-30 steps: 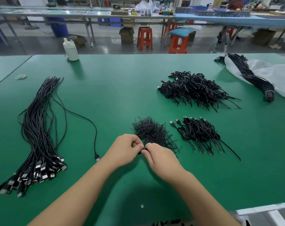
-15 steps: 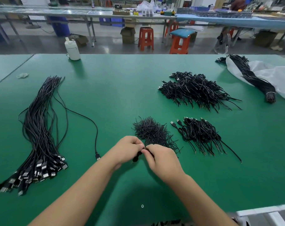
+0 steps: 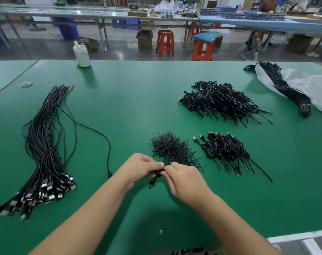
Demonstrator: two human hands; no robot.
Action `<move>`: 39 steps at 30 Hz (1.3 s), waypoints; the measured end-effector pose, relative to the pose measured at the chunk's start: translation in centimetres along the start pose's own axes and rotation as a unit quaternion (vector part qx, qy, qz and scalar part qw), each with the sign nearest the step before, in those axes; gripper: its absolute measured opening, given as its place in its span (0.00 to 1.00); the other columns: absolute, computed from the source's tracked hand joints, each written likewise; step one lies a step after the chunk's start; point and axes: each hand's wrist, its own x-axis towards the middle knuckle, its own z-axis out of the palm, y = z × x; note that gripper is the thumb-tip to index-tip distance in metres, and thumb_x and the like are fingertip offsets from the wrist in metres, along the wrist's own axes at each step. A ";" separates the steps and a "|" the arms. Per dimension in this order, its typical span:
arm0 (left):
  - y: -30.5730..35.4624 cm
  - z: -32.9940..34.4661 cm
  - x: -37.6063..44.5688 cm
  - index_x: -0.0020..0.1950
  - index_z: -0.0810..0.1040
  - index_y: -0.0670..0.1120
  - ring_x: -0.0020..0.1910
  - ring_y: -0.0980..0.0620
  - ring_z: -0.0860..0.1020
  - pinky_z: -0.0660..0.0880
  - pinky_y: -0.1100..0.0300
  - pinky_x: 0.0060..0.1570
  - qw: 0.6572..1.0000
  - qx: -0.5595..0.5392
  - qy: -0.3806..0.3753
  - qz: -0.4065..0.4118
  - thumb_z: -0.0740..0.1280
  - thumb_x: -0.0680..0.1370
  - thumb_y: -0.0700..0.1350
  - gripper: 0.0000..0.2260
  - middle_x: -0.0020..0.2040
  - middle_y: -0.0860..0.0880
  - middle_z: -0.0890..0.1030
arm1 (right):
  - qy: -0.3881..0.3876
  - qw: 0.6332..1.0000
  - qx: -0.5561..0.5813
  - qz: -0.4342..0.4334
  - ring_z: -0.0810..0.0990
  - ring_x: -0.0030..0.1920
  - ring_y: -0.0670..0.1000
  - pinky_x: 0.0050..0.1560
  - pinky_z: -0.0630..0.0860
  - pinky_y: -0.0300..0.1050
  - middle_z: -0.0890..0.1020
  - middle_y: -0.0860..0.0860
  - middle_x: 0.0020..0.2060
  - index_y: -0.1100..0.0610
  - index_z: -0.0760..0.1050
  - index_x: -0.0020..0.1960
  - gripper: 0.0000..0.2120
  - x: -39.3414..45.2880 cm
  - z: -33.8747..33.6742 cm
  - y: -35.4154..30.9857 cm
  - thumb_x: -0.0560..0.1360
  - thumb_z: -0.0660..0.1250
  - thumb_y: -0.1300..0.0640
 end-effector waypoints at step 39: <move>0.0 -2.1 -0.4 0.41 0.80 0.46 0.34 0.54 0.82 0.77 0.65 0.33 0.972 -0.202 -0.112 -0.037 0.71 0.76 0.38 0.05 0.35 0.48 0.82 | -0.027 0.988 0.144 -0.039 0.79 0.60 0.51 0.64 0.73 0.42 0.81 0.52 0.60 0.58 0.80 0.61 0.14 2.9 -1.5 1.8 0.76 0.68 0.63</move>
